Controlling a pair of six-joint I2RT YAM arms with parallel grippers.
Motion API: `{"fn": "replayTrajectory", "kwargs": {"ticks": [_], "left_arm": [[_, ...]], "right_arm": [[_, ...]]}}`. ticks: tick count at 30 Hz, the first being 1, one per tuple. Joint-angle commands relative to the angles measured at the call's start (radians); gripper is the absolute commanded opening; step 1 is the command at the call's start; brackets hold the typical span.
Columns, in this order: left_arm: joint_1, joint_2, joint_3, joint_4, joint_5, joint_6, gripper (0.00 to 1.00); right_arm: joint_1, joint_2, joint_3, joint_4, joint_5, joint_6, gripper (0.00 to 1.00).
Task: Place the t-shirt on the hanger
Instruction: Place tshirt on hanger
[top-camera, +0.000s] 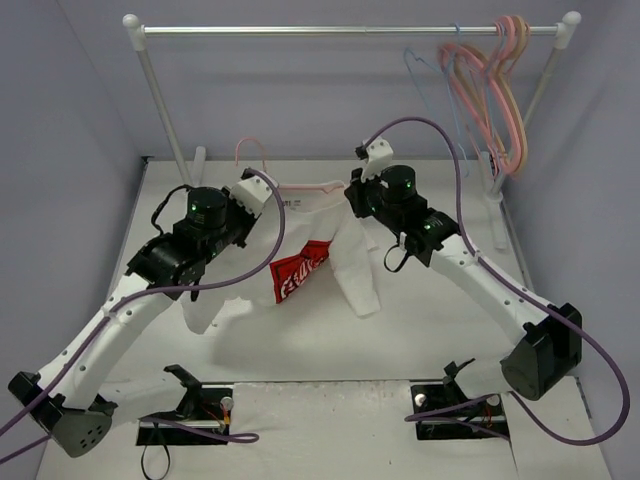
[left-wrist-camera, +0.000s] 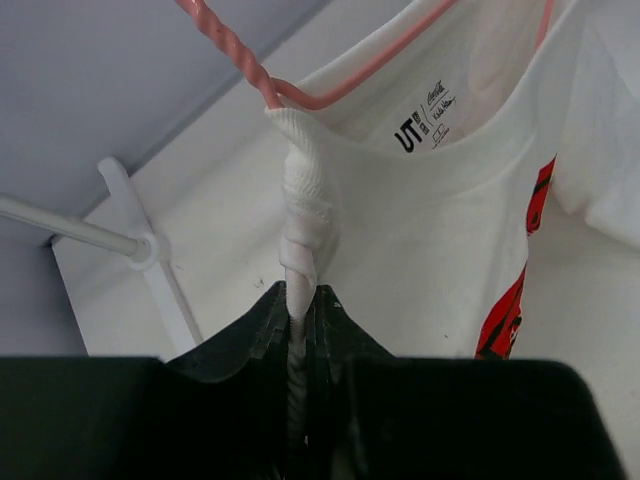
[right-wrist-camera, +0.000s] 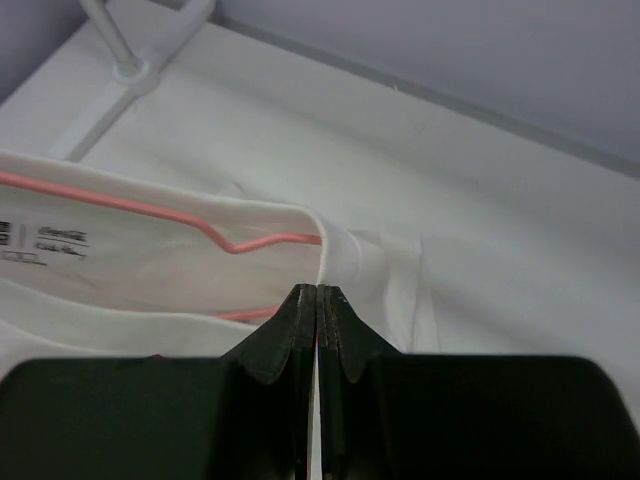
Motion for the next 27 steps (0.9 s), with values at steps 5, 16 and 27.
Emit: {"fn": "replayTrajectory", "kwargs": {"ticks": [5,16,27], "left_arm": [[-0.125,0.093,0.259,0.111,-0.178,0.031,0.0],[-0.128,0.121,0.413,0.114,-0.036,-0.002,0.0],[-0.128,-0.041,0.066,0.309,0.031,-0.038,0.0]], "right_arm": [[0.064,-0.001,0.291,-0.045,-0.031,-0.13,0.0],[0.15,-0.007,0.527,-0.166,-0.123,-0.264,0.0],[0.16,-0.172,0.138,-0.134,-0.153,-0.251,0.0]]}}
